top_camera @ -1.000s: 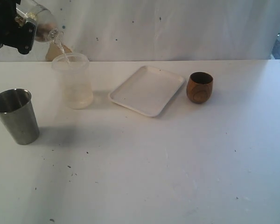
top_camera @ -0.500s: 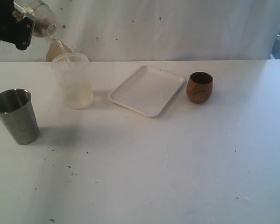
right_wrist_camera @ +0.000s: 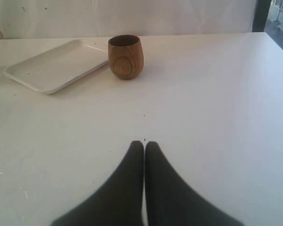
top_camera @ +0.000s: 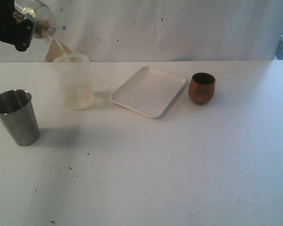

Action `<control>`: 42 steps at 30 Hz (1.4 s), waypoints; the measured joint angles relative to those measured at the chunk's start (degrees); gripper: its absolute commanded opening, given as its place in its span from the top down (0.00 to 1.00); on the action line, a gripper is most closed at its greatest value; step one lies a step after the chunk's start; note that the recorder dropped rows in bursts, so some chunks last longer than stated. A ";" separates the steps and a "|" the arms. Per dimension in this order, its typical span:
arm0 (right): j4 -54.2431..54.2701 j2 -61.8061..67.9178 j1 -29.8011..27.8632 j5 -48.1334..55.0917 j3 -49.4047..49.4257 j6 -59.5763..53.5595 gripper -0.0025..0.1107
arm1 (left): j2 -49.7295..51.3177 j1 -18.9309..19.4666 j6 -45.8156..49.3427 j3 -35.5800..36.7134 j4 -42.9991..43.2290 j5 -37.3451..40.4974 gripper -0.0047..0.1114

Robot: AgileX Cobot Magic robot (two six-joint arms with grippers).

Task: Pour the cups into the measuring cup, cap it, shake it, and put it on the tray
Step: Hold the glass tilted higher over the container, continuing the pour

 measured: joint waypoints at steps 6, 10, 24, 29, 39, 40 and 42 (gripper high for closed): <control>0.00 0.00 0.00 0.00 0.00 0.00 0.98 | 0.00 0.00 0.03 0.00 0.00 0.13 0.96; 0.00 0.00 0.00 0.00 0.00 0.00 0.98 | 0.00 0.00 0.13 -0.31 0.34 0.43 0.96; 0.00 0.00 0.00 0.00 0.00 0.00 0.98 | 0.00 0.00 0.13 -4.10 0.44 2.41 0.96; 0.00 0.00 0.00 0.00 0.00 0.00 0.98 | -0.04 0.00 0.13 -4.10 0.49 2.96 0.96; 0.00 0.00 0.00 0.00 0.00 0.00 0.98 | -2.88 0.00 0.13 -4.10 0.49 4.28 0.96; 0.00 0.00 0.00 0.00 0.00 0.00 0.98 | -3.09 0.00 0.13 -4.10 0.49 4.42 0.96; 0.00 0.00 0.00 0.00 0.00 0.00 0.98 | -3.73 0.00 0.13 -4.10 0.49 4.94 0.96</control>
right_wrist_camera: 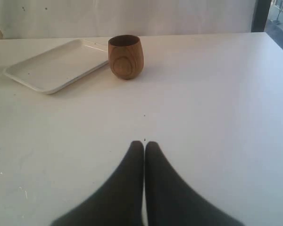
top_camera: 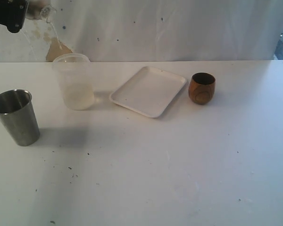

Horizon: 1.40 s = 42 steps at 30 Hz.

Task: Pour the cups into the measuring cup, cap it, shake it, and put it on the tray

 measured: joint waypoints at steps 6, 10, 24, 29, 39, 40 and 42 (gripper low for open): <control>0.00 0.00 0.00 0.00 0.00 0.00 0.98 | -1.09 0.00 0.85 0.00 0.00 0.96 0.96; 0.00 0.00 0.00 0.00 0.00 0.00 0.98 | -1.39 0.00 1.07 0.00 0.00 0.98 0.96; 0.00 0.00 0.00 0.00 0.00 0.00 0.98 | -1.39 -0.54 2.39 0.00 5.96 0.64 0.96; 0.00 0.00 0.00 0.00 0.00 0.00 0.98 | -1.18 -0.54 2.02 0.00 6.62 0.64 0.96; 0.00 0.00 0.00 0.00 0.00 0.00 0.98 | -0.74 -3.15 -1.48 0.00 6.87 3.51 0.96; 0.00 0.00 0.00 0.00 0.00 0.00 0.98 | -0.74 -3.47 -0.43 0.00 6.87 3.51 0.96; 0.00 0.00 0.00 0.00 0.00 0.00 0.98 | -0.61 -3.96 1.67 0.00 7.10 3.51 0.96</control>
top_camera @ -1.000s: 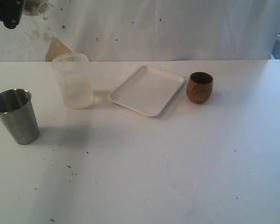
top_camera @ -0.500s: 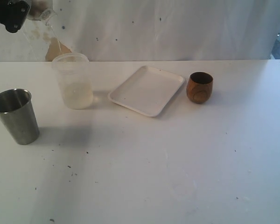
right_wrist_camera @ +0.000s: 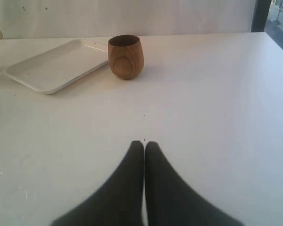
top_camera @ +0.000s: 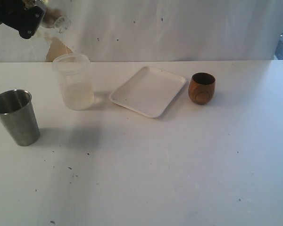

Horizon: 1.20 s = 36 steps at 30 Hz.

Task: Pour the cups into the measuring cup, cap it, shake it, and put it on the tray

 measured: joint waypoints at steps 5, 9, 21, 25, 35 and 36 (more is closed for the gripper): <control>0.00 0.00 0.00 0.00 0.00 0.00 0.98 | 0.72 0.00 2.22 0.00 0.24 0.77 0.96; 0.00 0.00 0.00 0.00 0.00 0.00 0.98 | 0.94 0.00 3.70 0.00 0.36 1.30 0.96; 0.00 0.00 0.00 0.00 0.00 0.00 0.98 | 0.94 0.00 10.97 0.00 1.35 1.64 0.96; 0.00 0.00 0.00 0.00 0.00 0.00 0.98 | 0.94 -0.27 10.97 0.00 1.35 1.64 0.96; 0.00 0.00 0.00 0.00 0.00 0.00 0.98 | 5.62 -2.02 10.96 -0.13 0.90 3.21 0.96; 0.00 0.00 0.00 0.00 0.00 0.00 0.98 | 5.85 -2.02 9.83 -0.13 0.74 3.47 0.96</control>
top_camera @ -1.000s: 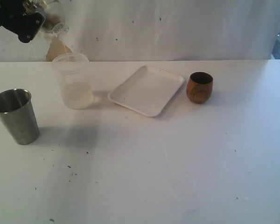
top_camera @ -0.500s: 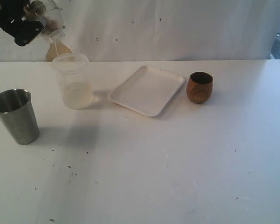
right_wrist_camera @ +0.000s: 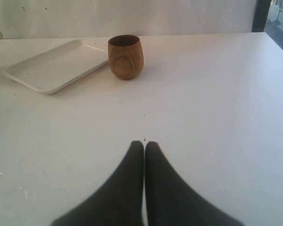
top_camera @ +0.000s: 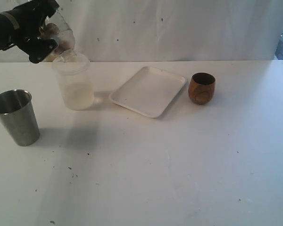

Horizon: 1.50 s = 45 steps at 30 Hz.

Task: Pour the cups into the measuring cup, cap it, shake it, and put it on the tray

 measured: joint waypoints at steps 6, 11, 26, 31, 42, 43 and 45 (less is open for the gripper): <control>0.00 0.00 0.00 0.00 0.00 0.00 0.98 | 0.34 -0.13 -46.63 -2.40 -19.06 -6.40 0.96; 0.00 0.00 0.00 0.00 0.00 0.00 0.98 | -1.16 0.92 -112.51 -9.06 -39.92 4.17 0.96; 0.00 0.00 0.00 0.00 0.00 0.00 0.98 | -3.96 -8.21 -123.49 -10.68 -23.72 19.82 0.96; 0.00 0.00 0.00 0.00 0.00 0.00 0.98 | -3.63 -15.46 -123.49 -10.68 -23.72 22.15 0.96; 0.00 0.00 0.00 0.00 0.00 0.00 0.98 | 0.42 -25.96 -126.14 -3.08 -23.72 3.06 0.96; 0.00 0.00 0.00 0.00 0.00 0.00 0.98 | 0.73 -26.47 -126.14 -2.06 -23.72 1.70 0.96; 0.00 0.00 0.00 0.00 0.00 0.00 0.98 | 2.15 -27.22 -126.24 0.67 -22.19 -2.31 0.96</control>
